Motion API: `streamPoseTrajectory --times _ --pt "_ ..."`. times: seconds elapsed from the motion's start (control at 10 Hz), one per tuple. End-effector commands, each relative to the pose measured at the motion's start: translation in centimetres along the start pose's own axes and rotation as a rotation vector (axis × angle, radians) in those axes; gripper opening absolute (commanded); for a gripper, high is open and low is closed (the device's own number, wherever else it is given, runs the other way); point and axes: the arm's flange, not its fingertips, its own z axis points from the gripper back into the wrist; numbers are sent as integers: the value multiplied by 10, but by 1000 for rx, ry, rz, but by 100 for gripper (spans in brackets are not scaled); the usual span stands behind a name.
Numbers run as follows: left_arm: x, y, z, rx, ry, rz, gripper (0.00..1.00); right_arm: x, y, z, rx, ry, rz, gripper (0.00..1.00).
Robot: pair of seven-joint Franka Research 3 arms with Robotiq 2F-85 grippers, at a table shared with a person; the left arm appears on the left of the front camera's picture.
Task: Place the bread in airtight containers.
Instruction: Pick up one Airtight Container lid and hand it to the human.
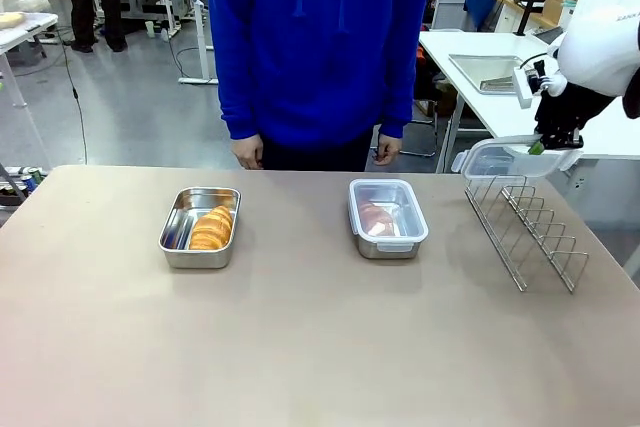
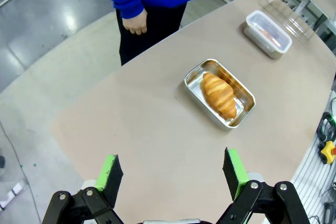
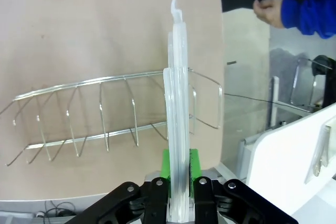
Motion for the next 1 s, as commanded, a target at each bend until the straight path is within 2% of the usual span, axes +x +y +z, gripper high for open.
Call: streamPoseTrajectory --times 0.0,0.2,0.3,0.5,0.7,0.9 --pt "3 -1 3 -1 10 10 100 3 11 47 -94 -42 -34 0" --pt "3 -1 3 -1 10 10 100 11 27 108 -158 -102 2 0" --pt "3 -1 3 -1 10 10 100 17 39 134 -203 -152 62 0" --pt "3 -1 3 -1 10 10 100 36 75 174 -335 -305 299 0" --pt "3 -1 3 -1 10 10 100 57 103 189 -395 -410 545 0" --pt "3 -1 3 -1 10 10 100 76 113 184 -370 -475 723 0"
